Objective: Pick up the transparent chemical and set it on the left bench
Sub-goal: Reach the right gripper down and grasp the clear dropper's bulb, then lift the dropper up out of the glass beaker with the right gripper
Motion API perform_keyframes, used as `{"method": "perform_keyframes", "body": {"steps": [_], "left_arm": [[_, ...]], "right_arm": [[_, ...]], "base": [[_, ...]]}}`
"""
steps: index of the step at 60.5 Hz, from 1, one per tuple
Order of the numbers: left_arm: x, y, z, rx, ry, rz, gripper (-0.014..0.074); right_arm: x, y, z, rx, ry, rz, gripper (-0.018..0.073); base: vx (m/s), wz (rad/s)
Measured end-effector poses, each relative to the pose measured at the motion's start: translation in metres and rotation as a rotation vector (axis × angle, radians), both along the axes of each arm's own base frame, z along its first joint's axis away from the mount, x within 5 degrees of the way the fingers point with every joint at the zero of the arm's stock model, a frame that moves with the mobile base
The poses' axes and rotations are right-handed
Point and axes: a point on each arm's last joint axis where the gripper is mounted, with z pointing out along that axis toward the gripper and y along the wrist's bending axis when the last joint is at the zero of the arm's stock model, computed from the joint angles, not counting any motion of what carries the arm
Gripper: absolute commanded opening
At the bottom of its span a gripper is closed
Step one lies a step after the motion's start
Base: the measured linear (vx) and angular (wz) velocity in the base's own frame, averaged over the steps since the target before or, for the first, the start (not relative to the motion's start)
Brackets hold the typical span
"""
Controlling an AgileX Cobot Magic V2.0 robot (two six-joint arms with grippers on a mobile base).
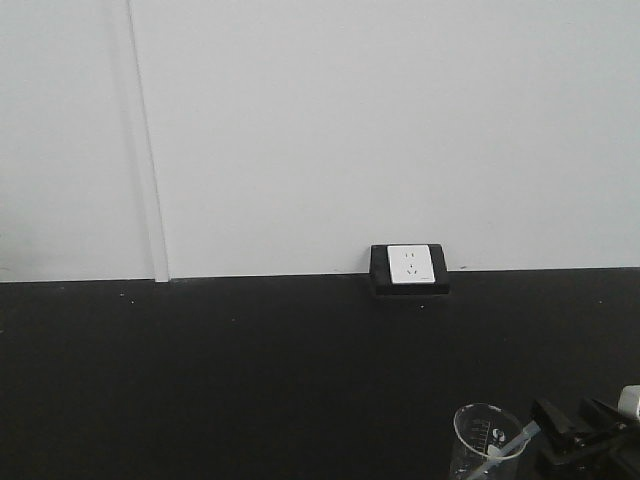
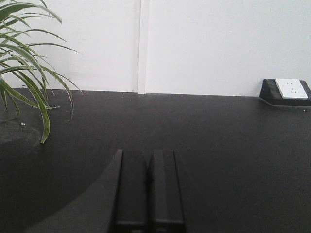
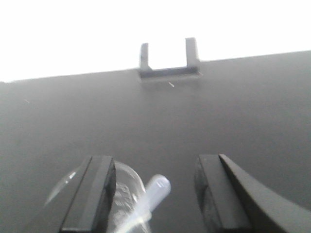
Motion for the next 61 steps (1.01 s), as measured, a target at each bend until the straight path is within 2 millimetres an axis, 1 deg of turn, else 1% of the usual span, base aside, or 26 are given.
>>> {"method": "perform_keyframes", "body": {"steps": [19,35,48,61], "left_arm": [[0.0,0.0,0.0,0.0,0.0,0.0,-0.0003],[0.0,0.0,0.0,0.0,0.0,0.0,-0.0003],[0.0,0.0,0.0,0.0,0.0,0.0,-0.0003],[0.0,0.0,0.0,0.0,0.0,0.0,-0.0003]], "right_arm": [[0.01,0.002,-0.03,0.049,0.025,0.025,0.0442],[0.025,0.002,-0.036,0.116,0.011,0.024,0.04],[0.027,0.003,-0.037,0.148,0.023,0.028,0.0318],[0.026,0.006,-0.038,0.138,0.041,0.061,0.0196]], "base": [[0.0,0.0],[0.0,0.0],[0.0,0.0],[0.0,0.0]]}}
